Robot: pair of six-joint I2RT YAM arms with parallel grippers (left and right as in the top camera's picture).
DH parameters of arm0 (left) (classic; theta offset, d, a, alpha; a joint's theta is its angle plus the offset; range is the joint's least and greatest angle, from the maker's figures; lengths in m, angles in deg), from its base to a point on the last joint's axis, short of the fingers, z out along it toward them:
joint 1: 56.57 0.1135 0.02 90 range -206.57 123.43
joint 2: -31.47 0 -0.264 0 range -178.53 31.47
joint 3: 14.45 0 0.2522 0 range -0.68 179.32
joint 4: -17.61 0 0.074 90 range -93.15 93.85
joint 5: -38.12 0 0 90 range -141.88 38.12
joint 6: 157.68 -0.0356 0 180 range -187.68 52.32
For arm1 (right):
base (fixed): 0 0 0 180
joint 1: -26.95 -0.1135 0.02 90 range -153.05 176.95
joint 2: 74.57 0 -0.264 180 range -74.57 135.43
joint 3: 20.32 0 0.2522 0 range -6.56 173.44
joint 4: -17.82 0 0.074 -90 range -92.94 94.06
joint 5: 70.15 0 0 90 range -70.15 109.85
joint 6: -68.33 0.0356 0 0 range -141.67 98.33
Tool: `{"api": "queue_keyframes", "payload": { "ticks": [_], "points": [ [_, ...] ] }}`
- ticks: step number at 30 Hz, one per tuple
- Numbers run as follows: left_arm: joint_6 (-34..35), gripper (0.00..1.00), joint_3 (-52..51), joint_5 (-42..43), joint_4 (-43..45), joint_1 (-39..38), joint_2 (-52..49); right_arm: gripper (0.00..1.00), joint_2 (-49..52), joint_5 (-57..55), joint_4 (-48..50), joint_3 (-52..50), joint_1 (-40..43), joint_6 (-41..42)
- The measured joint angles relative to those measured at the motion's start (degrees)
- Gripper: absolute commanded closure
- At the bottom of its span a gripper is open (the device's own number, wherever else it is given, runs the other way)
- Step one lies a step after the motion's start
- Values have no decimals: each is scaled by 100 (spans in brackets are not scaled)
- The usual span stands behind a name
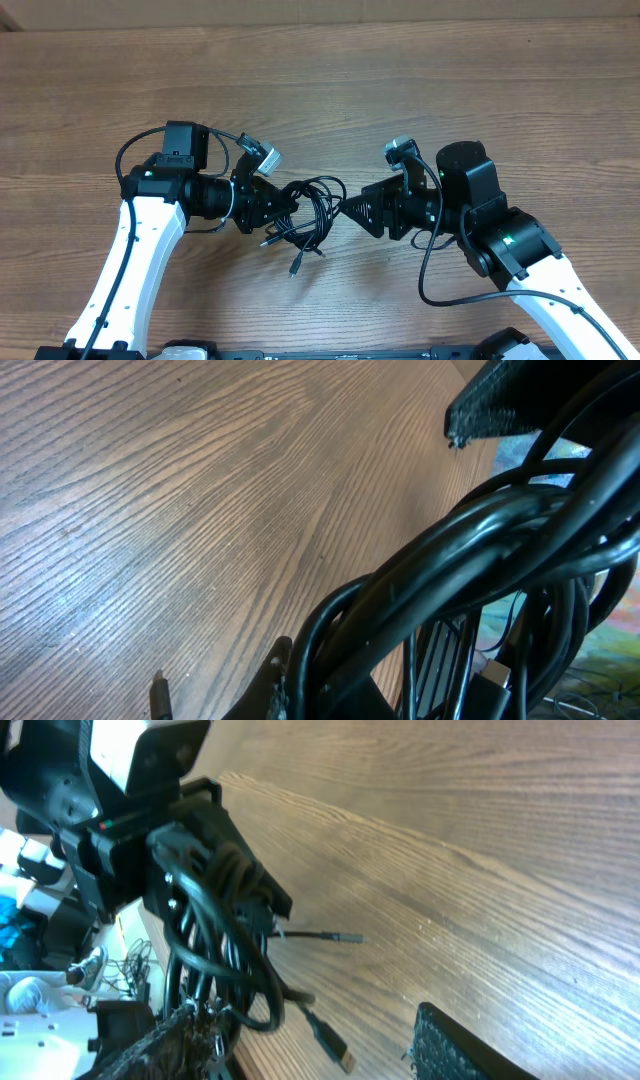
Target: Untangle cables
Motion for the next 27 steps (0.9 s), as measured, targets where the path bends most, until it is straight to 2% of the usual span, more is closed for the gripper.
{"api": "queue_keyframes", "payload": {
  "ticks": [5, 27],
  "points": [
    [0, 96, 0, 57, 2, 0, 0, 38, 42, -59, -136, 0, -2, -74],
    [0, 96, 0, 350, -68, 0, 0, 37, 348, 72, 654, 0, -221, -116]
  ]
}}
